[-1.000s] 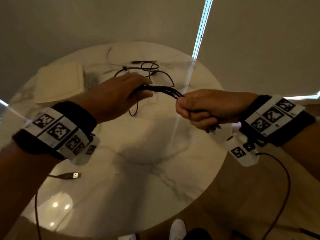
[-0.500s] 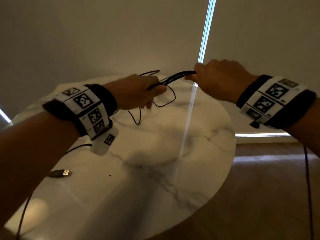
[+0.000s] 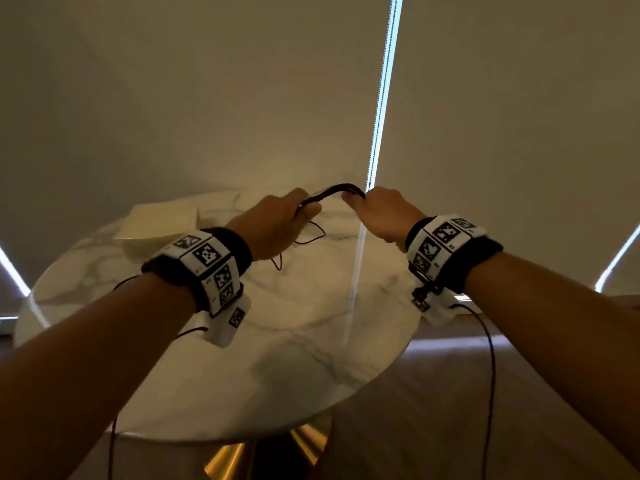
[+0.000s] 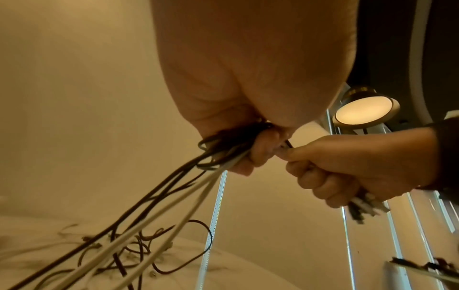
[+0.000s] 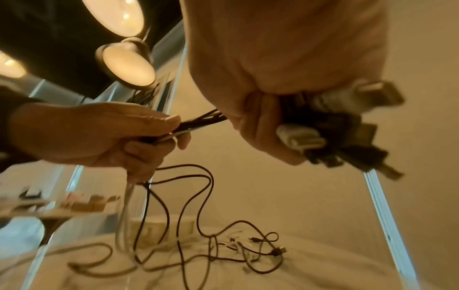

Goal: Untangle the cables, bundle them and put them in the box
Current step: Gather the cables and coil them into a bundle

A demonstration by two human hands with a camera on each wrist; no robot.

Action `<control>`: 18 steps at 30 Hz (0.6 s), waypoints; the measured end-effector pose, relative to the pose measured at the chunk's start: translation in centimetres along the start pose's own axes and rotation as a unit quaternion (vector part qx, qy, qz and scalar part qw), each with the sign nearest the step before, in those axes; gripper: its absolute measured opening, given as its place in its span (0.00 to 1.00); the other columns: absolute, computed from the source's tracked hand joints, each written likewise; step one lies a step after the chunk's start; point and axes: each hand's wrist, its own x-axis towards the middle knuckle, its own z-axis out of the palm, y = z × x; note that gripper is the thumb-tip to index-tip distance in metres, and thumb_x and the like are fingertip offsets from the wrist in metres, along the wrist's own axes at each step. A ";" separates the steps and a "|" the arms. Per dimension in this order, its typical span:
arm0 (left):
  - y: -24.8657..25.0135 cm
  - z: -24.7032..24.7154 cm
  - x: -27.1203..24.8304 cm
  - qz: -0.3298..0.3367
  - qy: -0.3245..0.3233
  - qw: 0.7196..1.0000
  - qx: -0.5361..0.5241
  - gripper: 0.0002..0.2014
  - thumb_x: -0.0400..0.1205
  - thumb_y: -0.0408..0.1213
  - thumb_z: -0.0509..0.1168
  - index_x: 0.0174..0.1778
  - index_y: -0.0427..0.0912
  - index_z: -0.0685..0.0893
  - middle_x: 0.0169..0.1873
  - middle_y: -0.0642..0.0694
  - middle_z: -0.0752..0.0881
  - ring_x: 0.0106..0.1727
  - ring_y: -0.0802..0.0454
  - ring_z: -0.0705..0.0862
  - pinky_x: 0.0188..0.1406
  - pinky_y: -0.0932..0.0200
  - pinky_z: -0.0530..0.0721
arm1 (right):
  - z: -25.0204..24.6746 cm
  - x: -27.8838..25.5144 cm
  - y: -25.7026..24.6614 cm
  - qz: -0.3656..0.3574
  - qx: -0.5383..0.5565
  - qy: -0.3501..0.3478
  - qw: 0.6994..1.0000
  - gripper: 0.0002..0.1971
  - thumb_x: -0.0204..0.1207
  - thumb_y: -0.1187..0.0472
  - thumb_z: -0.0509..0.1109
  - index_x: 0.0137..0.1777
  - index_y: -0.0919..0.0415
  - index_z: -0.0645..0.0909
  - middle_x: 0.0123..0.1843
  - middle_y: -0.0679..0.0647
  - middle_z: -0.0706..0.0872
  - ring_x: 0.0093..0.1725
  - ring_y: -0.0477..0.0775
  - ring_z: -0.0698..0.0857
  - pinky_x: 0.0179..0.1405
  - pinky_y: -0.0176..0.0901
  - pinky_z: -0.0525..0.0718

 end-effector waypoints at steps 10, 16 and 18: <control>1.0 -0.6 -3.2 -0.018 0.014 0.999 -0.044 0.16 0.89 0.55 0.46 0.53 0.48 0.71 0.32 0.44 0.82 0.27 0.48 0.78 0.24 0.53 0.73 | 2.1 -3.0 -3.3 0.134 0.309 0.011 0.941 0.24 0.82 0.37 0.63 0.34 0.55 0.68 0.26 0.51 0.68 0.18 0.49 0.64 0.17 0.34 0.65; 2.0 -1.2 -4.2 -0.040 -0.053 0.997 -0.028 0.16 0.88 0.57 0.53 0.54 0.48 0.75 0.41 0.55 0.89 0.39 0.57 0.86 0.39 0.56 0.83 | 1.4 -3.8 -5.1 0.150 0.476 -0.004 0.866 0.26 0.85 0.36 0.60 0.30 0.52 0.63 0.20 0.47 0.62 0.16 0.47 0.58 0.17 0.37 0.58; 2.1 -1.3 -4.2 -0.046 -0.070 0.996 -0.012 0.14 0.88 0.56 0.53 0.56 0.49 0.74 0.45 0.57 0.89 0.40 0.58 0.85 0.36 0.58 0.81 | 0.8 -3.9 -5.2 0.154 0.539 -0.011 0.828 0.27 0.85 0.36 0.60 0.29 0.51 0.61 0.21 0.47 0.60 0.17 0.47 0.56 0.15 0.35 0.56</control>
